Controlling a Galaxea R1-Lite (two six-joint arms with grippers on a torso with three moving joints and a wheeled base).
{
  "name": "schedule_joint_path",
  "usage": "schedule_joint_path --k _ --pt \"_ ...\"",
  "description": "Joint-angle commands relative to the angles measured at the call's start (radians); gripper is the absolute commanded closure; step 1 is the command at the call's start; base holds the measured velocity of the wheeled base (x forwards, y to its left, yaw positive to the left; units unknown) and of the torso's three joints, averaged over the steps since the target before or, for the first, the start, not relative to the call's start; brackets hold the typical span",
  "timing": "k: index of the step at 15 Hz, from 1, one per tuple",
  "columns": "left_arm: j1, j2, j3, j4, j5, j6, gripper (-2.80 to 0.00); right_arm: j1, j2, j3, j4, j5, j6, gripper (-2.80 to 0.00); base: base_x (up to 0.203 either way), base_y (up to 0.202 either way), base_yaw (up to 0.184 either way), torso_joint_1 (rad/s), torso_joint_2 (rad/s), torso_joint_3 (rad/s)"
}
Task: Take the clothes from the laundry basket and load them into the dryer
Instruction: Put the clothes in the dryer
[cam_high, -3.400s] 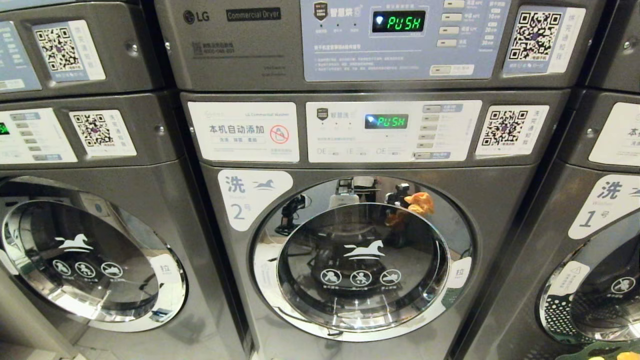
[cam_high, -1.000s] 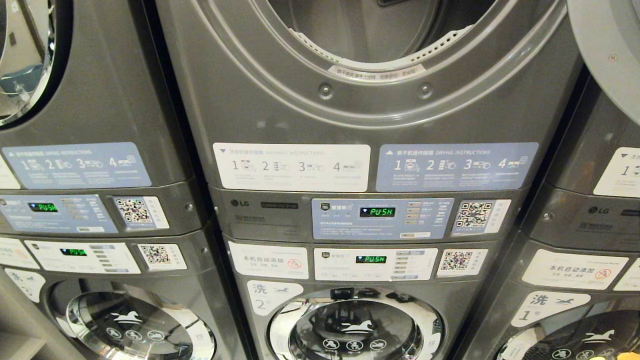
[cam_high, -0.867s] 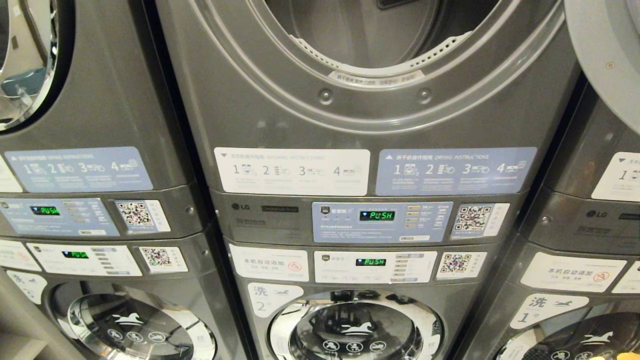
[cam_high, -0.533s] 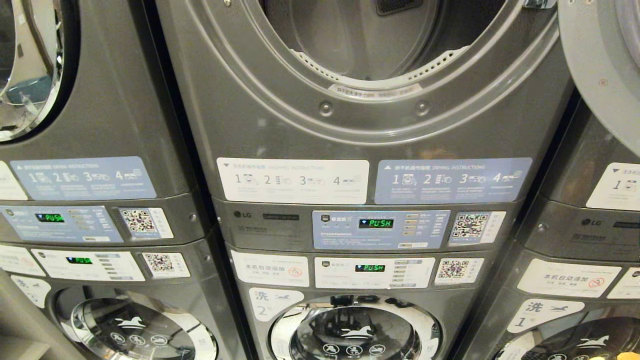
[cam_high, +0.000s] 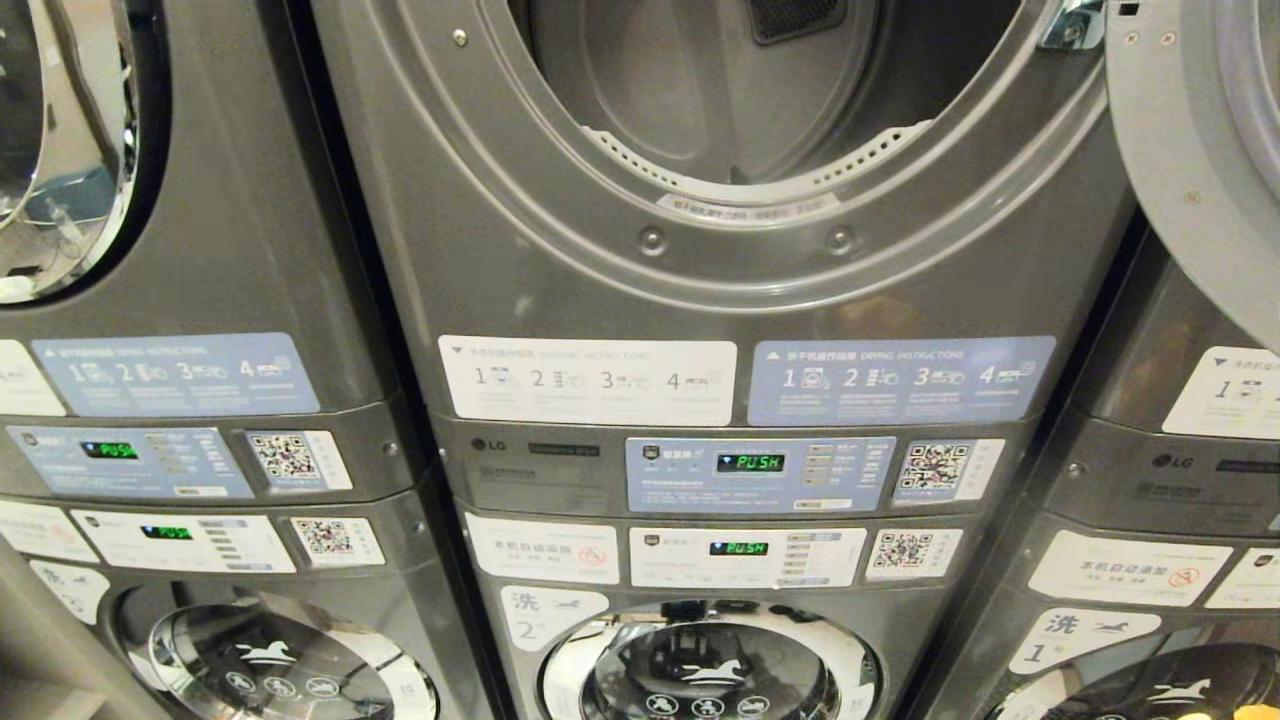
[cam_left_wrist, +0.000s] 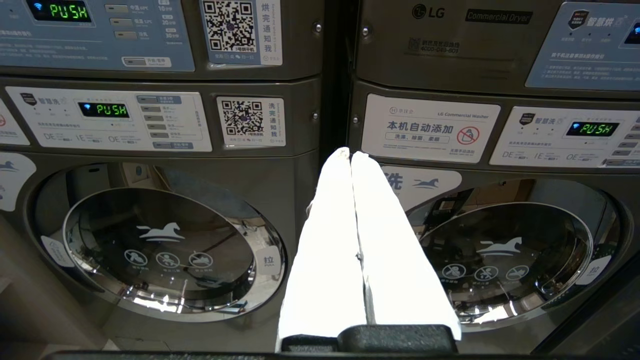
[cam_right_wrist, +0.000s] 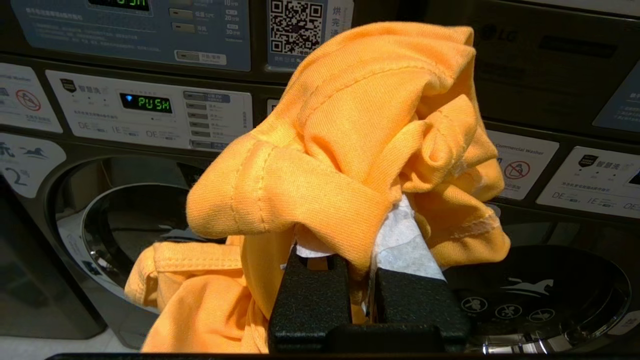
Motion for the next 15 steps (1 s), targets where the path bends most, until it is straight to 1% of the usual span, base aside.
schedule_joint_path --k 1,15 --pt "0.000 -0.002 0.000 0.000 0.000 0.000 0.00 0.000 -0.001 0.000 -0.001 0.000 0.002 0.00 0.000 0.000 0.000 0.093 -0.18 -0.090" --pt "-0.001 -0.002 0.002 0.000 0.000 0.000 0.00 0.000 -0.001 0.000 -0.002 0.002 -0.001 0.00 0.000 0.000 0.000 0.072 -0.14 -0.071"
